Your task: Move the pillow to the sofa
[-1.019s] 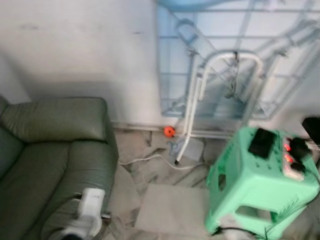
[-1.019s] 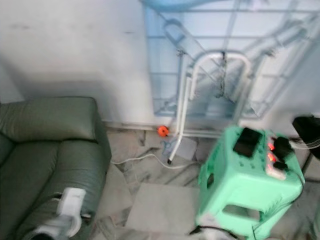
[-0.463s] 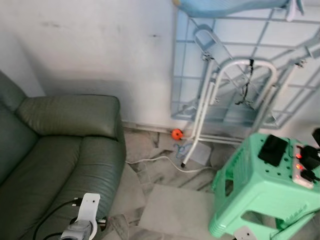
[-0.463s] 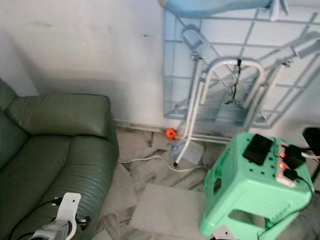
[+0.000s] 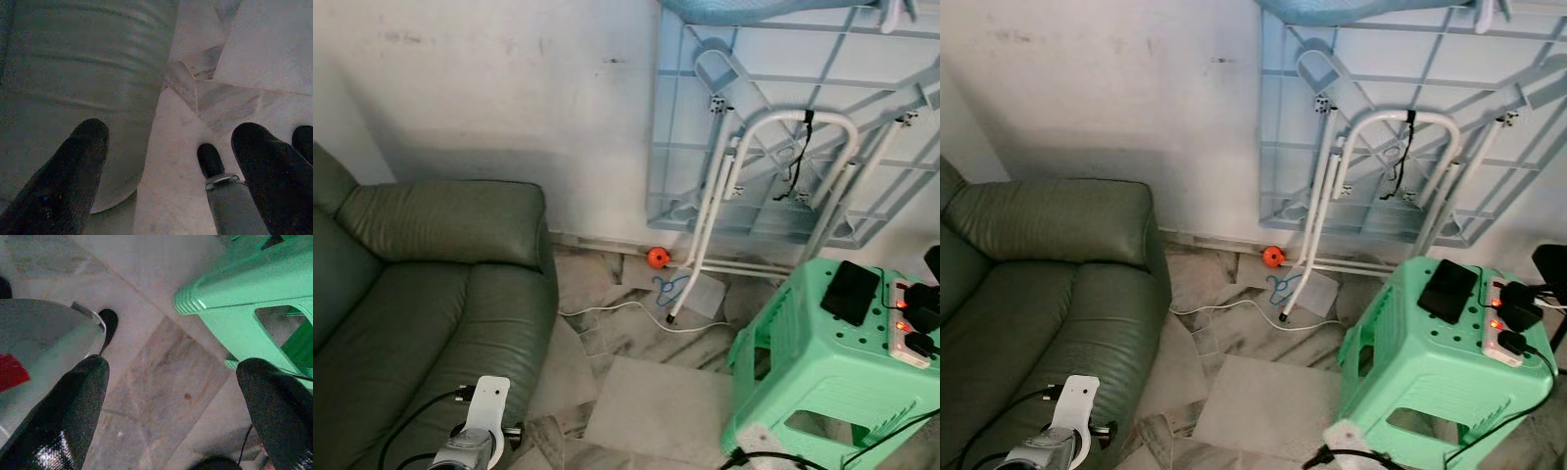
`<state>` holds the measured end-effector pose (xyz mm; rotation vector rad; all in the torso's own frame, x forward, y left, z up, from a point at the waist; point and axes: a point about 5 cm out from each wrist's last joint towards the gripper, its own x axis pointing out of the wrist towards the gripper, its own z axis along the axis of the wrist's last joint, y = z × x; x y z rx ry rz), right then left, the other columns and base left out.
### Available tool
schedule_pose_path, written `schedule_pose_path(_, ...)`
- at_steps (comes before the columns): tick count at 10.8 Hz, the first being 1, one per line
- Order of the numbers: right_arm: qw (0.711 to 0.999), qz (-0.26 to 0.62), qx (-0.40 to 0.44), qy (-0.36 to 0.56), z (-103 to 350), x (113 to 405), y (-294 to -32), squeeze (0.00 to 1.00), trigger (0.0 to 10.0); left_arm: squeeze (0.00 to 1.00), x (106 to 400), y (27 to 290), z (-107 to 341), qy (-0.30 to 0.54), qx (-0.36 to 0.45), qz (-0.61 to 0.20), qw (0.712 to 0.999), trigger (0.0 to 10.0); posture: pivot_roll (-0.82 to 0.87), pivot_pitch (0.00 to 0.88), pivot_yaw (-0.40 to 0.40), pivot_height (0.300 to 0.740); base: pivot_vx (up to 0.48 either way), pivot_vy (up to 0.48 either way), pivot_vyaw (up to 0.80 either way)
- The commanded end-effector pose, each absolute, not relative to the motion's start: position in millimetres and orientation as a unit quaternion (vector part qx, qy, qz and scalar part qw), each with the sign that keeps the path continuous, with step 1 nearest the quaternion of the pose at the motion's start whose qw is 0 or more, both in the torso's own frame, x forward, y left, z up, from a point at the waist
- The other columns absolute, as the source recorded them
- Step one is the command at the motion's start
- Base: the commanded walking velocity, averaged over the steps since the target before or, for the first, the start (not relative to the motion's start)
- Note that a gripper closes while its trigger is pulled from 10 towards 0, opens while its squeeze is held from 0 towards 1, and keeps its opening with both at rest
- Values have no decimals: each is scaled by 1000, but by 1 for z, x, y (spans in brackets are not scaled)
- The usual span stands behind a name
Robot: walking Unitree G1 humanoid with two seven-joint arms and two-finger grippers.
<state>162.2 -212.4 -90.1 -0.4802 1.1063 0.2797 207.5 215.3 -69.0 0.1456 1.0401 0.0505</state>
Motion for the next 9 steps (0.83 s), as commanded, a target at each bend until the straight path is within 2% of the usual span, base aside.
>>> schedule_pose_path(1, 810, 127, -233, 523, -90, 160, -216, 0, 10000, 0, 209, 218, -67, 495, 74, 26, 865, 10000, -210, 0, 25, 740, 0, 0, 0)
schedule_pose_path(9, 810, 127, -233, 523, -90, 160, -216, 0, 10000, 0, 209, 218, -67, 495, 74, 26, 865, 10000, -210, 0, 25, 740, 0, 0, 0)
